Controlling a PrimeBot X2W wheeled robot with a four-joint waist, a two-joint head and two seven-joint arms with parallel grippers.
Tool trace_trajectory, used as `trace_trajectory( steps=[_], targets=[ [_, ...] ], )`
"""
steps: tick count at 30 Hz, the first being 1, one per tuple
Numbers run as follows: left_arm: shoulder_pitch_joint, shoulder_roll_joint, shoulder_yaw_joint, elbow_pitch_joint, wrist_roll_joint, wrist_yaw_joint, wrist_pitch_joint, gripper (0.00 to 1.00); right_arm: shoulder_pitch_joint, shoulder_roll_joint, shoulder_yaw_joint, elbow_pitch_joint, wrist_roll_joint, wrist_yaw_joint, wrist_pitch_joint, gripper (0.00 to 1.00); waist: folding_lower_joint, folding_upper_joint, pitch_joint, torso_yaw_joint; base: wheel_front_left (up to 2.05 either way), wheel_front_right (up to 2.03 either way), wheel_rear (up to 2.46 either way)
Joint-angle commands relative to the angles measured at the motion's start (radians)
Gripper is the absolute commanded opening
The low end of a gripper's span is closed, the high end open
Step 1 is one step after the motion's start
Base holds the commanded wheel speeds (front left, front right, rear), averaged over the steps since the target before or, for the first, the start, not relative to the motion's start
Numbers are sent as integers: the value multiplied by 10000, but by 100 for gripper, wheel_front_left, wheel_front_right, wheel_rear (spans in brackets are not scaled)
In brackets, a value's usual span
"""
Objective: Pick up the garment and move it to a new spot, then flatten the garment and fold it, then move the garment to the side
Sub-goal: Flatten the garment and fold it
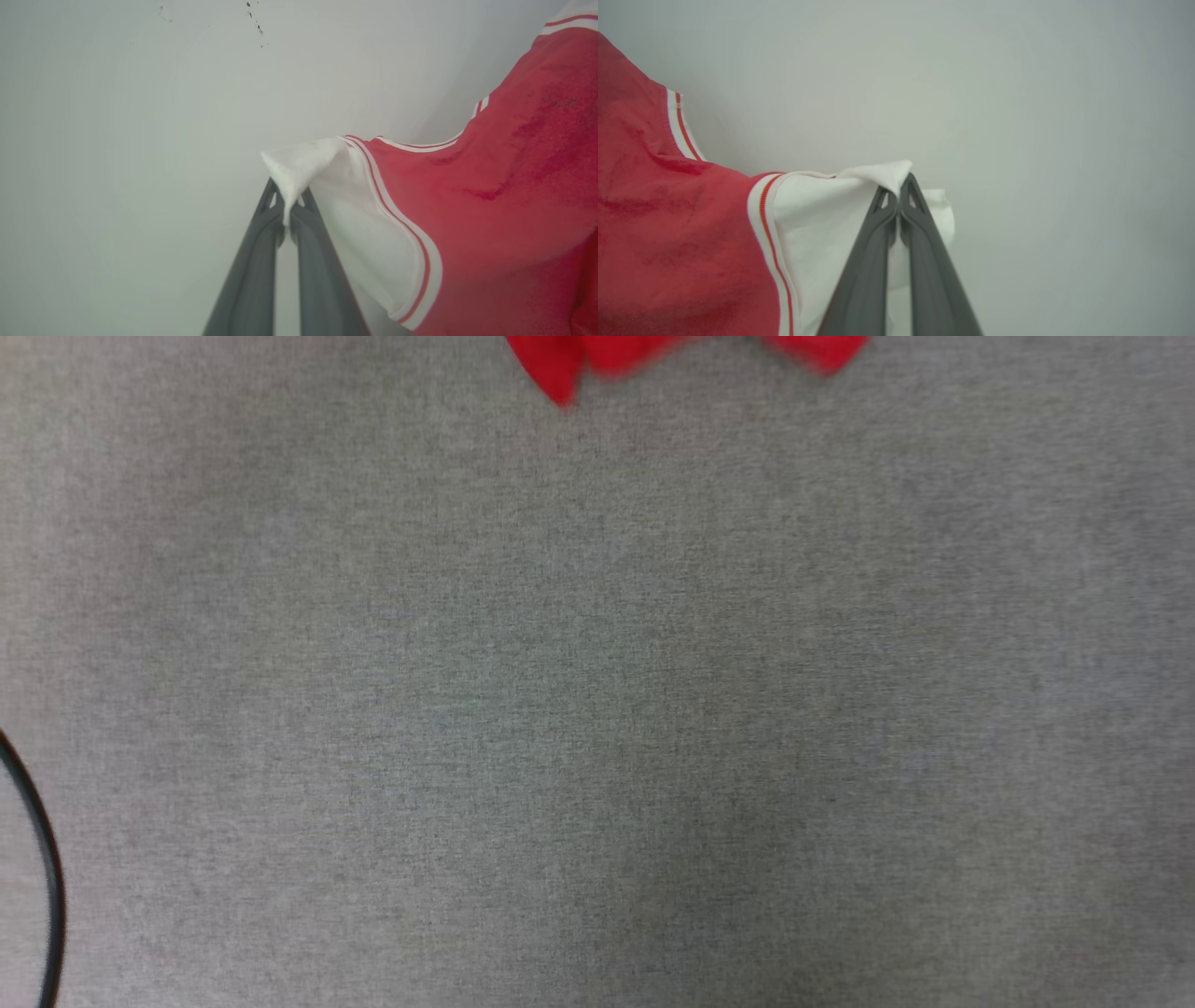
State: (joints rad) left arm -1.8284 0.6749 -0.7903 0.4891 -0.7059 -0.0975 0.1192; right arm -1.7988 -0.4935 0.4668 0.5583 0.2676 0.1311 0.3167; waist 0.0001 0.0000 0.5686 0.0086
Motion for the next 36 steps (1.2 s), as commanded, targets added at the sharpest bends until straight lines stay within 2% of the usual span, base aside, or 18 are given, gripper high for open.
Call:
trace_trajectory(
  steps=[1, 9, 16, 20, 25, 31, 36],
  targets=[
    [-471, -110, 139, 284, 61, -47, -242, 0, -484, 167, -107, 235, -122, -7, -184, 0, -1, 0, 207, 75, 0, 0, 0],
    [-1729, -625, 157, 1545, 93, -221, -996, 0, -1770, 680, -62, 1293, -604, -7, -904, 0, -1, 0, 475, 131, 0, 0, 0],
    [-1152, -818, -217, 2402, -238, -294, -1737, 0, -1164, 920, 546, 2326, -466, -7, -1615, 0, -1, 0, 545, 115, 0, 0, 0],
    [-4, -934, -630, 2667, -653, -307, -2229, 0, -165, 1015, 918, 2851, -245, -9, -2287, 0, -1, 0, 257, 96, 0, 0, 0],
    [1900, -764, -1126, 2770, -1289, -310, -2855, 0, 1448, 1368, 1374, 3398, 418, -7, -3068, 0, -1, 0, -335, -20, 0, 0, 0],
    [4509, -426, -1554, 2394, -1795, -308, -3419, 0, 3530, 1483, 2388, 3251, 1247, -7, -3800, 0, -1, 0, -1107, -165, 0, 0, 0],
    [6806, -123, -1622, 1450, -2167, 179, -3702, 0, 5200, 1083, 3169, 2805, 2148, -9, -4201, 0, -1, 0, -1749, -287, 0, 0, 0]
  ],
)
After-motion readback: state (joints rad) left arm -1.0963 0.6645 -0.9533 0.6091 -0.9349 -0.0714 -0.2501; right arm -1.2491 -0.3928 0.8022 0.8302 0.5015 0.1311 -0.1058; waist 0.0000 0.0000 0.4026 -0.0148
